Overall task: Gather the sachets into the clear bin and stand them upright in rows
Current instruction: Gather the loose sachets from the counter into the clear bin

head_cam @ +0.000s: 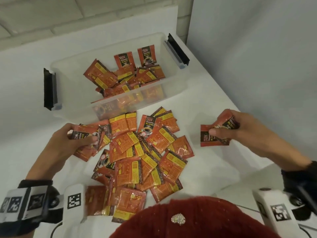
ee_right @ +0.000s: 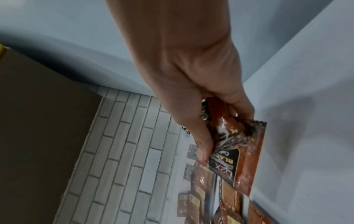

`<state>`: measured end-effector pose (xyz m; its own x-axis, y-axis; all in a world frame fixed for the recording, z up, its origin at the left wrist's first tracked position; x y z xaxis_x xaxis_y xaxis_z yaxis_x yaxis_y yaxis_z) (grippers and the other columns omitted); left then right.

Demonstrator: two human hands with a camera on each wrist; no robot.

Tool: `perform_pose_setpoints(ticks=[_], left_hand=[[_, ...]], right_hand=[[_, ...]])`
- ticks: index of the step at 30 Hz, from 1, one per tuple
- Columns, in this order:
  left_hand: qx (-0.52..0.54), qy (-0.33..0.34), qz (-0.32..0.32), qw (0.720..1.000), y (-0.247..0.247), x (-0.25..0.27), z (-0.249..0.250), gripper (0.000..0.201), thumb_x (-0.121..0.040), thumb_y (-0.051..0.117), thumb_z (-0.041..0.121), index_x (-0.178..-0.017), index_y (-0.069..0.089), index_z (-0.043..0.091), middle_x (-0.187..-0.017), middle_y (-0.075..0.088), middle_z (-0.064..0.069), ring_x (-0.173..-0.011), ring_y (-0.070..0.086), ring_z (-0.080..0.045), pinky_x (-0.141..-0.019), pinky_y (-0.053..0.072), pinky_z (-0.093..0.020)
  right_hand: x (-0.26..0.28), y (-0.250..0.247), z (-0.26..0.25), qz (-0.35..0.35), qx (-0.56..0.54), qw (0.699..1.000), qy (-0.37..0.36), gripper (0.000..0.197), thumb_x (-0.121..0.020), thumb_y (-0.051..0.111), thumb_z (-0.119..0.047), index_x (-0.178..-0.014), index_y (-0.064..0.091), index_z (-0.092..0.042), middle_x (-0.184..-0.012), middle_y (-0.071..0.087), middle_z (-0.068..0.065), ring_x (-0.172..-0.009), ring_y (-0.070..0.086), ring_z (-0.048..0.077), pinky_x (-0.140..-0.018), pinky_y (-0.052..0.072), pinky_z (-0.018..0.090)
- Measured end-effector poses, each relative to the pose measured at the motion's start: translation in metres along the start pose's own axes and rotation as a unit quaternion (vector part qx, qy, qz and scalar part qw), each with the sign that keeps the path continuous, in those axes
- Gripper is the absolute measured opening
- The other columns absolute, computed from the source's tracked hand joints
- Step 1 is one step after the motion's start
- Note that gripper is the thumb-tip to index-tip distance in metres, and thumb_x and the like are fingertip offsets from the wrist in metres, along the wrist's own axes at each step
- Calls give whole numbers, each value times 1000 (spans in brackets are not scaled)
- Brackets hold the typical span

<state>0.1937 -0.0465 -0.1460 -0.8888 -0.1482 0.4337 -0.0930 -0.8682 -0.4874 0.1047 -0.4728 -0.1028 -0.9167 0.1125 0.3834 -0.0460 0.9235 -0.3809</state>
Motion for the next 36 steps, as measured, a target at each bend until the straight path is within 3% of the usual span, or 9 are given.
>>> perform_pose_setpoints(ticks=[3, 7, 13, 17, 21, 25, 29, 32, 36], left_hand=[[2, -4, -19, 1000, 2, 3, 3, 48, -70, 80, 12, -111, 55, 7, -102, 68, -18, -88, 68, -36, -88, 52, -52], [-8, 12, -31, 999, -3, 15, 15, 44, -70, 80, 14, -107, 56, 8, -101, 68, -17, -88, 67, -34, -87, 53, -51], [3, 54, -67, 996, -26, 46, 46, 67, -45, 92, 38, -100, 60, 17, -96, 71, -13, -85, 70, -31, -78, 55, -47], [72, 112, -65, 989, -46, 60, 87, 82, -15, 93, 55, -87, 63, 30, -85, 74, -6, -71, 73, -25, -56, 57, -34], [117, 159, -31, 980, -51, 53, 134, 72, -34, 93, 43, -94, 58, 26, -82, 74, -1, -77, 73, -24, -57, 58, -32], [144, 155, -4, 977, -32, 27, 166, 63, -64, 79, 23, -117, 48, 12, -95, 71, -5, -76, 73, -22, -58, 58, -39], [129, 130, -1, 983, -1, -7, 176, 51, -80, 74, 7, -116, 38, 12, -103, 63, -7, -72, 71, -23, -60, 60, -43], [110, 114, -30, 987, 19, -27, 170, 59, -80, 73, 0, -122, 34, 13, -106, 60, -8, -72, 69, -20, -59, 60, -43], [67, 126, -30, 989, 23, -33, 161, 78, -77, 75, 1, -138, 30, 15, -103, 58, 0, -84, 65, -20, -61, 56, -41]], right_hand=[[2, 27, -8, -77, 50, 996, -4, 37, -71, 78, -30, -97, 62, -9, -87, 70, 3, -76, 67, 18, -61, 50, 18], [-3, 83, -12, -154, 245, 954, -75, 39, -78, 77, -36, -103, 50, -25, -103, 50, -11, -89, 54, 5, -67, 40, 9], [-21, 96, -11, -165, 265, 948, -58, 41, -83, 75, -23, -100, 38, -28, -88, 58, -12, -73, 58, 1, -53, 42, 12], [-30, 70, -26, -177, 218, 959, -39, 32, -75, 81, -21, -94, 56, -19, -82, 67, -7, -70, 66, 8, -53, 45, 11], [-37, 42, -85, -165, 92, 981, -52, 28, -69, 81, -9, -90, 64, -11, -72, 72, 0, -64, 70, 10, -55, 58, 24], [-58, 28, -155, -101, 13, 987, -123, 32, -73, 77, -13, -99, 59, -13, -88, 66, -1, -60, 67, -2, -50, 50, 13], [-100, 44, -189, -51, -16, 989, -141, 34, -80, 76, -22, -104, 54, -13, -98, 64, 1, -86, 68, 13, -77, 59, 28], [-135, 70, -184, -71, -22, 990, -121, 40, -79, 78, -17, -107, 50, -13, -96, 62, -1, -95, 65, 18, -81, 59, 35], [-155, 85, -165, -83, 18, 989, -121, 62, -75, 82, -17, -123, 45, -10, -106, 57, -8, -101, 55, 5, -75, 49, 16]])
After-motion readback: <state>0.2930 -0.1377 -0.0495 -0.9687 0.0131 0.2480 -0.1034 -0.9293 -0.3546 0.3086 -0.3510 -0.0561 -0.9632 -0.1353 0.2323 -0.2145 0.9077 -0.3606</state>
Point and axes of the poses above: each hand's wrist, its own x-axis away from the middle knuckle, its own y-axis out of the palm, z = x × y, the point moved 8 cm from there along -x, towards the middle knuckle
